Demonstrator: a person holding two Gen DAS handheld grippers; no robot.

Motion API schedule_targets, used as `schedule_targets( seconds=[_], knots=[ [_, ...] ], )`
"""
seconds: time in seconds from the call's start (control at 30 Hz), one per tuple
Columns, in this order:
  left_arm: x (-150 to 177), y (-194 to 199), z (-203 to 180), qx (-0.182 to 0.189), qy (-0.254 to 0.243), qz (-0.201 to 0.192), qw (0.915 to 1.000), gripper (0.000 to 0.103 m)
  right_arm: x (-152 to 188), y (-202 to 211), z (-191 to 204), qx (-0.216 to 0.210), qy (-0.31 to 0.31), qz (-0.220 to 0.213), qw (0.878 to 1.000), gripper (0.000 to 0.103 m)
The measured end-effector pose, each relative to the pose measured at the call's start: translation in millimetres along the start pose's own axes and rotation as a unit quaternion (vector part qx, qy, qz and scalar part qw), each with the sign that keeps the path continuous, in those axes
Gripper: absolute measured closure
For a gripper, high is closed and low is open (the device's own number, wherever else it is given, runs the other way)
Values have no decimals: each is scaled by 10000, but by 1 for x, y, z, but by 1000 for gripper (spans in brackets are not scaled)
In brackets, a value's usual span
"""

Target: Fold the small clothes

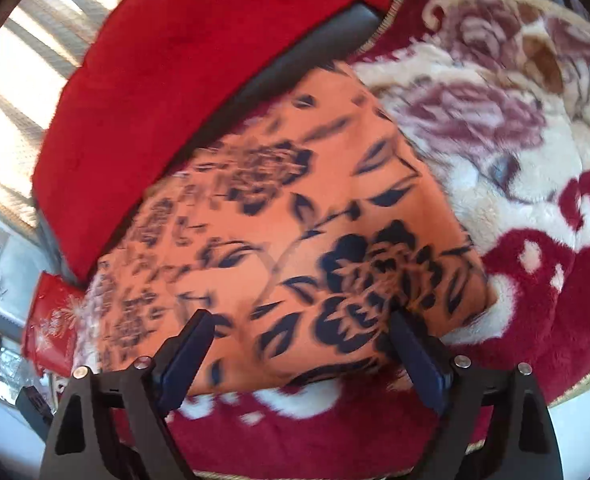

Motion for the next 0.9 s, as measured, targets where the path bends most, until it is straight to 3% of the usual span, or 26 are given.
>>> schedule_targets(
  seconds=[0.07, 0.13, 0.17, 0.23, 0.3, 0.4, 0.47, 0.6, 0.77, 0.9],
  knots=[
    [-4, 9, 10, -86, 279, -184, 9994, 2, 1, 6, 10, -115, 353, -142, 9992, 12],
    [-5, -1, 24, -180, 659, 129, 9976, 2, 1, 5, 9, 93, 564, -211, 9981, 11],
    [-3, -9, 31, -227, 870, 399, 9952, 2, 2, -4, 0, 206, 485, -89, 9986, 11],
    [2, -20, 44, -294, 1215, 783, 9891, 2, -4, -10, -18, -62, -74, 60, 9999, 11],
    [2, -18, 56, -339, 1557, 772, 9842, 3, -8, -5, -23, -306, -223, -51, 9993, 11],
    [-3, 2, 59, -502, 1576, 324, 9857, 3, -6, -3, -30, -578, -306, -56, 9978, 11],
    [-3, 6, 59, -586, 1551, 280, 9858, 3, -4, -2, -39, -802, -507, -87, 9955, 11],
    [5, -15, 62, -703, 1583, 994, 9799, 4, -3, 2, -53, -1121, -824, -120, 9902, 11],
    [-1, 19, 56, -806, 1452, 237, 9858, 4, -2, 10, -54, -1214, -938, -128, 9881, 11],
    [6, 4, 58, -770, 1455, 757, 9834, 4, -1, 15, -58, -1230, -1002, -147, 9872, 11]
  ],
)
Point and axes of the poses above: each gripper's, at about its wrist camera, not at the fingertips, and y roughly against the way its jaws point, z to its left, x to its underside, the point moved 1 cm from there along -y, roughly the way its jaws point, and after that the axes turned 1 degree about z, right-handed, at the moved point
